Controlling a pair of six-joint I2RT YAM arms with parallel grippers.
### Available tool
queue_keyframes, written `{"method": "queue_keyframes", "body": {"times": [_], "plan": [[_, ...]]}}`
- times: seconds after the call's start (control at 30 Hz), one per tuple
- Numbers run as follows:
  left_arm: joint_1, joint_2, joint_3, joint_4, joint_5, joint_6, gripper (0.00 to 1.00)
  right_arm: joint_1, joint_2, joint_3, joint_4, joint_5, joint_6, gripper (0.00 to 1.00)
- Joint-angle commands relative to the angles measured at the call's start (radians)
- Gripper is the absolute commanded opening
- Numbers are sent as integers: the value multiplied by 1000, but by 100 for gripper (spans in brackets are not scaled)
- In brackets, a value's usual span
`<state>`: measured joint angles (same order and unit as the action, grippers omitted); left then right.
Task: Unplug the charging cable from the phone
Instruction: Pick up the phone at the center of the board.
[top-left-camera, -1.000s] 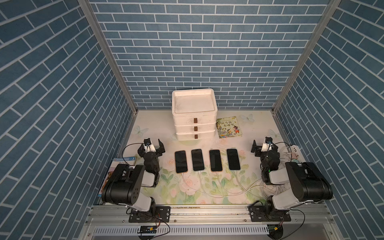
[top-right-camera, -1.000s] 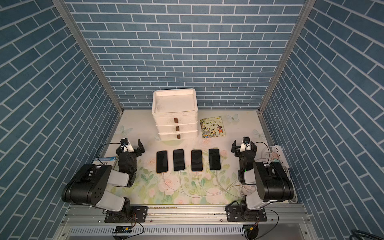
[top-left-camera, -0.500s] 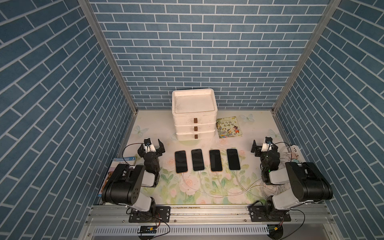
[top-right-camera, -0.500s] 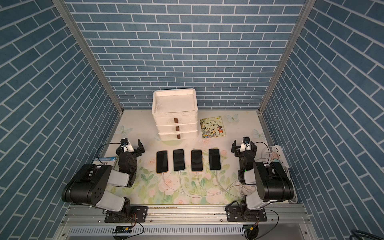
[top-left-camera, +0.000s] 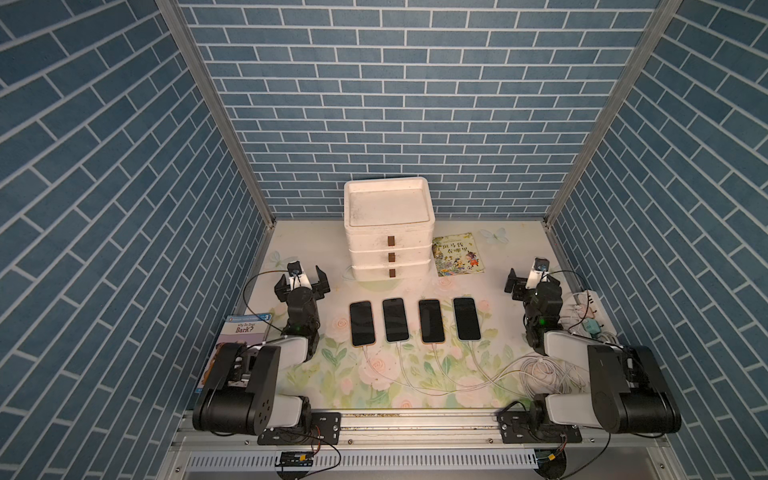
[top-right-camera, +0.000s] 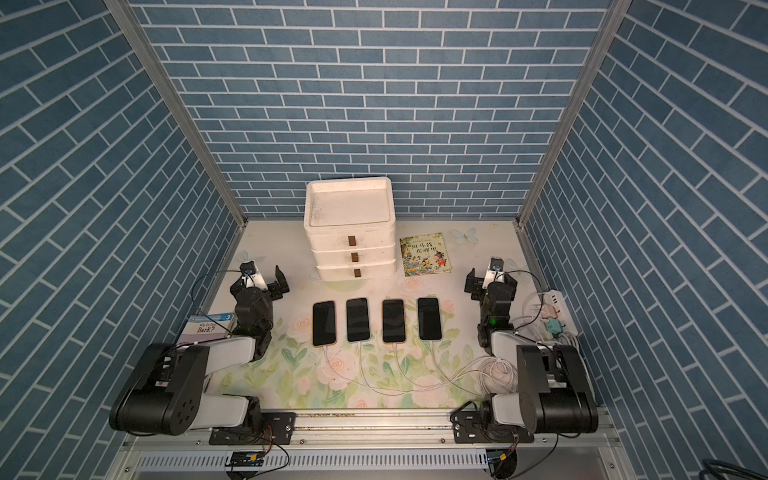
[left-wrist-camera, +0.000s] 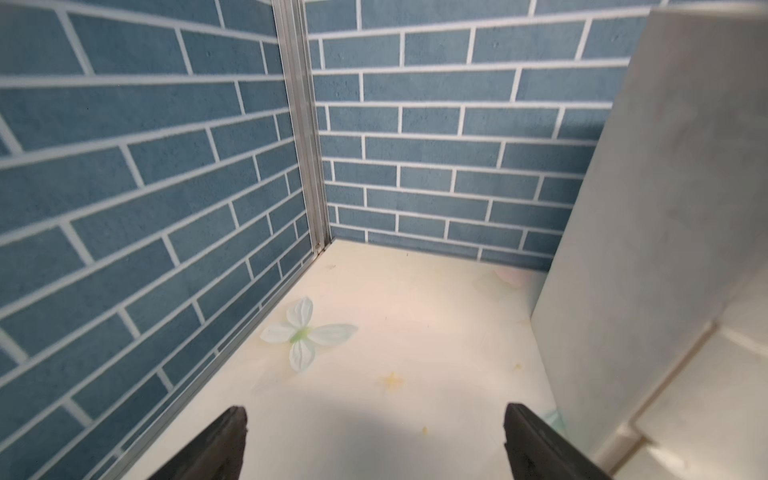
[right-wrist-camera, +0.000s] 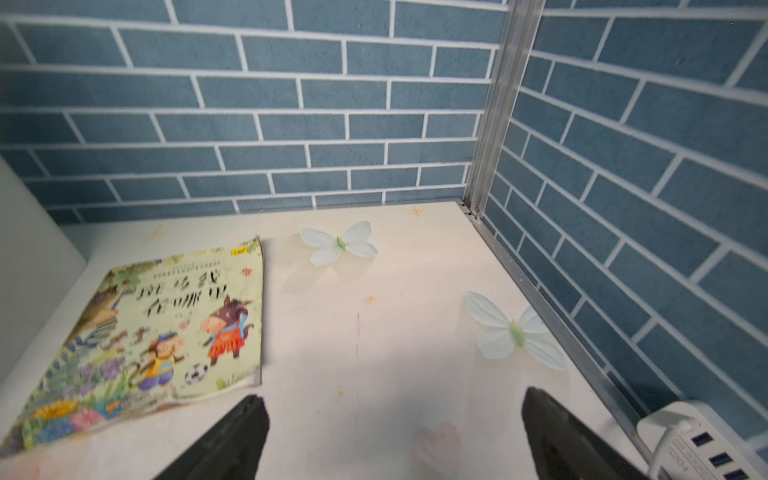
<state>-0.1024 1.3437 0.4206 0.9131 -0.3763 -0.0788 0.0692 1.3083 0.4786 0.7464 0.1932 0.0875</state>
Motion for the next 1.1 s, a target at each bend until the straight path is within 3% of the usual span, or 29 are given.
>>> {"method": "queue_keyframes", "body": {"times": [0.0, 0.07, 0.13, 0.17, 0.2, 0.27, 0.37, 0.43, 0.47, 0.53, 0.67, 0.8, 0.9, 1.07], "plan": [[-24, -88, 185, -434, -110, -172, 100, -1, -113, 116, -334, -57, 141, 99], [-33, -138, 277, -638, -107, -308, 100, -44, -105, 80, -381, 37, 353, 100], [-62, -177, 317, -776, -87, -430, 100, -82, -83, 156, -557, -29, 427, 100], [-90, -199, 314, -823, -75, -472, 100, -57, -80, 193, -636, 3, 446, 100], [-135, -218, 304, -852, -78, -493, 100, -8, -87, 231, -724, 43, 459, 100], [-282, -247, 277, -890, -148, -514, 100, 133, -100, 298, -862, 235, 502, 100], [-510, -228, 265, -955, -198, -564, 100, 322, -100, 365, -990, 351, 507, 100], [-661, -191, 267, -990, -242, -622, 100, 358, -156, 304, -945, 314, 495, 100], [-758, -164, 265, -1000, -289, -661, 100, 353, -216, 236, -874, 238, 514, 100], [-870, -120, 275, -1022, -351, -714, 100, 334, -230, 200, -818, 77, 515, 100], [-1028, -34, 324, -1063, -435, -768, 100, 367, -1, 342, -1006, -40, 488, 100], [-1084, -70, 272, -946, -497, -726, 100, 426, 116, 408, -1139, 14, 463, 100], [-1084, -129, 234, -819, -530, -629, 100, 465, 149, 406, -1136, -2, 434, 100], [-1084, -111, 246, -673, -493, -474, 100, 495, 211, 407, -1144, -25, 412, 100]]}}
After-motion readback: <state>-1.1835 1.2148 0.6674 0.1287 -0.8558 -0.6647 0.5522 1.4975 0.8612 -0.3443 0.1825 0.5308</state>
